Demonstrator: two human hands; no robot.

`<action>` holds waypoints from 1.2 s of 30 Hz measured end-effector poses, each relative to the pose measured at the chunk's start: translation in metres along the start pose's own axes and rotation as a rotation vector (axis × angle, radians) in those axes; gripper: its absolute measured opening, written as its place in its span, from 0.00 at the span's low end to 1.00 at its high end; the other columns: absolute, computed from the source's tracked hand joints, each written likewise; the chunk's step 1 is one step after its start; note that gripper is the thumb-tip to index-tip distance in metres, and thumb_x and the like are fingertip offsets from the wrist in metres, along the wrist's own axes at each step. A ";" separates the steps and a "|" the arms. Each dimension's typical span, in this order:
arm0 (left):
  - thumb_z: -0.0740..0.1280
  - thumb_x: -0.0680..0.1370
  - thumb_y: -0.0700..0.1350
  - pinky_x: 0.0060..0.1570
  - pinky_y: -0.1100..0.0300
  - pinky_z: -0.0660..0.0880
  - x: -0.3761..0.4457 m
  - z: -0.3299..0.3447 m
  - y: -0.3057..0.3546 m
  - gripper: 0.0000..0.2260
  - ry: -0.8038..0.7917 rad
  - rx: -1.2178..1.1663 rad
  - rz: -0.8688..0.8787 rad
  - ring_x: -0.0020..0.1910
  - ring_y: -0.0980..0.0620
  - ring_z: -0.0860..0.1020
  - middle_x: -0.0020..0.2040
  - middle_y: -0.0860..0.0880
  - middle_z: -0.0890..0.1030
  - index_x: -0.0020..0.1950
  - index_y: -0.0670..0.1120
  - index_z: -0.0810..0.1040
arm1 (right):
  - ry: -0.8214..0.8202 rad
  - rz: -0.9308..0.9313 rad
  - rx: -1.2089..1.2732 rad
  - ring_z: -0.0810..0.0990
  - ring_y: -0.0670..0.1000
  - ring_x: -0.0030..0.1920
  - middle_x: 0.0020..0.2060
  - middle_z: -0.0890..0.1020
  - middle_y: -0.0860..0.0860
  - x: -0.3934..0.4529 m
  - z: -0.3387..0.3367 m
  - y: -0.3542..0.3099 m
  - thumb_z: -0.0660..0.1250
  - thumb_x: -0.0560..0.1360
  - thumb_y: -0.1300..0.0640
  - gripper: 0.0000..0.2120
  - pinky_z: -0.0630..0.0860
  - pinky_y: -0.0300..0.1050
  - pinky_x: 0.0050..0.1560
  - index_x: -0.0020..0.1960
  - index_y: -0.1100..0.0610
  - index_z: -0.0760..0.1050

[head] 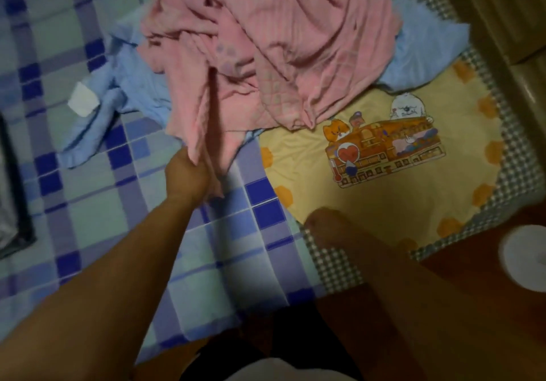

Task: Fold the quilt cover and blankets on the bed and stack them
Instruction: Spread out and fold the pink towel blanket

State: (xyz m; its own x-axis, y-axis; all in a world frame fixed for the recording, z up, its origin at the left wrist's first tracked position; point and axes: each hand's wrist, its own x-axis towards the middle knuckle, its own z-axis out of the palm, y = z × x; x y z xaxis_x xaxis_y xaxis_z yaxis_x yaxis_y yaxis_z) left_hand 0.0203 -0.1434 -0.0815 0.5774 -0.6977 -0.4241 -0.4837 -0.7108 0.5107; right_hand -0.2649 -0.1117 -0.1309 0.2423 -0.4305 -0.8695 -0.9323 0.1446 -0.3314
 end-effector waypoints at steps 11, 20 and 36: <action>0.63 0.78 0.55 0.47 0.58 0.75 -0.127 -0.146 -0.048 0.13 -0.201 -0.392 0.013 0.49 0.53 0.81 0.52 0.51 0.84 0.56 0.52 0.82 | 0.277 -0.209 0.594 0.78 0.59 0.38 0.42 0.78 0.54 -0.050 0.009 -0.143 0.65 0.76 0.70 0.15 0.78 0.51 0.39 0.61 0.60 0.76; 0.72 0.75 0.53 0.39 0.61 0.73 -0.223 -0.255 -0.156 0.14 -0.305 -0.517 0.234 0.39 0.55 0.77 0.43 0.48 0.82 0.53 0.43 0.79 | 0.498 -0.361 1.309 0.82 0.54 0.46 0.54 0.78 0.47 -0.137 0.144 -0.234 0.53 0.81 0.66 0.18 0.82 0.51 0.39 0.66 0.49 0.69; 0.74 0.71 0.45 0.52 0.50 0.77 -0.351 -0.397 -0.336 0.22 -0.436 -0.952 0.172 0.50 0.43 0.82 0.58 0.37 0.82 0.63 0.41 0.77 | 0.112 0.026 1.879 0.79 0.64 0.50 0.52 0.81 0.61 -0.203 0.357 -0.273 0.65 0.79 0.51 0.21 0.78 0.64 0.41 0.70 0.57 0.71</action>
State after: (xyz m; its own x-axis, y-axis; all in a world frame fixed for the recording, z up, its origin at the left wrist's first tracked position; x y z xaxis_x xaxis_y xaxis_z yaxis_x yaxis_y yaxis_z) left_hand 0.2408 0.3757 0.1928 0.1730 -0.8883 -0.4254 0.2870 -0.3677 0.8846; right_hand 0.0363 0.2540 0.0051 0.1457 -0.4495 -0.8813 0.5527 0.7759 -0.3043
